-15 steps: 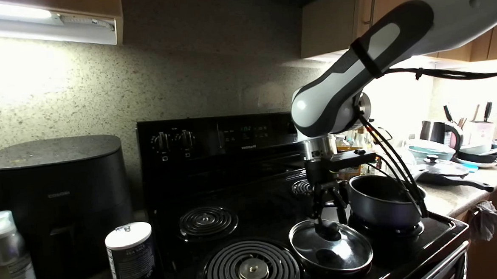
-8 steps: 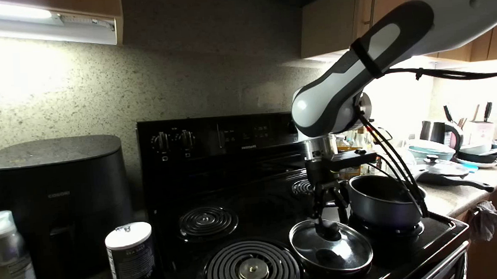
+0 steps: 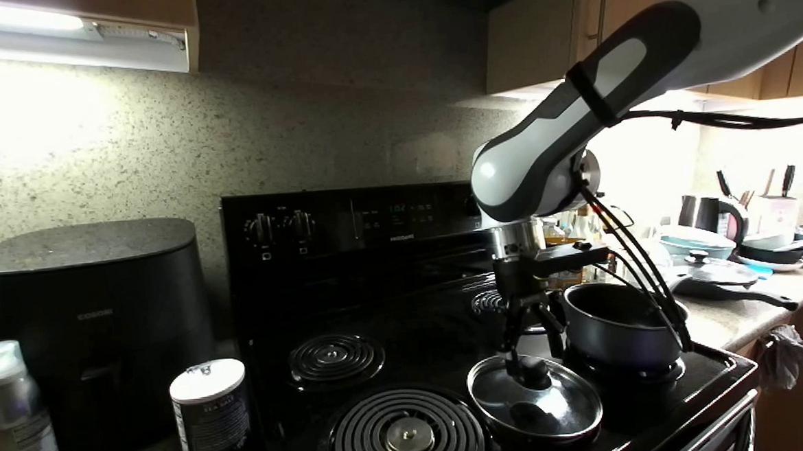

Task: Pick up the lid from the stove and put it on the pot

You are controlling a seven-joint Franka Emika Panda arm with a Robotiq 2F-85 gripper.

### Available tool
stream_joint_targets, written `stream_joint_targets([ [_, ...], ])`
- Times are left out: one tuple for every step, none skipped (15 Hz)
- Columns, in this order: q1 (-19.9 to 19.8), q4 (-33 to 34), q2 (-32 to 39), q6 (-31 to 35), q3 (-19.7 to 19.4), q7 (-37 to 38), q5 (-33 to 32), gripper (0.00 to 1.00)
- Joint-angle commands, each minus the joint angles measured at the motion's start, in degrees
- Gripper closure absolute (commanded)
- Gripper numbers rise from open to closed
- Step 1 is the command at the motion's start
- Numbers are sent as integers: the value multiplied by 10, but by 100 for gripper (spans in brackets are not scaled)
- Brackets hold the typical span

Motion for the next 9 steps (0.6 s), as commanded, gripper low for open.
stream_joint_targets([
  [1, 8, 8, -5, -2, 2, -1, 0],
  [1, 9, 10, -6, -2, 2, -1, 0],
  [1, 10, 12, -7, -2, 2, -1, 0],
  [1, 11, 13, -7, -2, 2, -1, 0],
  [1, 12, 15, -8, -2, 6, 2, 0],
  [0, 16, 17, -12, -2, 6, 5, 0],
  [1, 5, 10, -1, -1, 0, 1, 0],
  [1, 7, 13, -1, -2, 0, 1, 0],
  [1, 8, 14, -1, -2, 0, 1, 0],
])
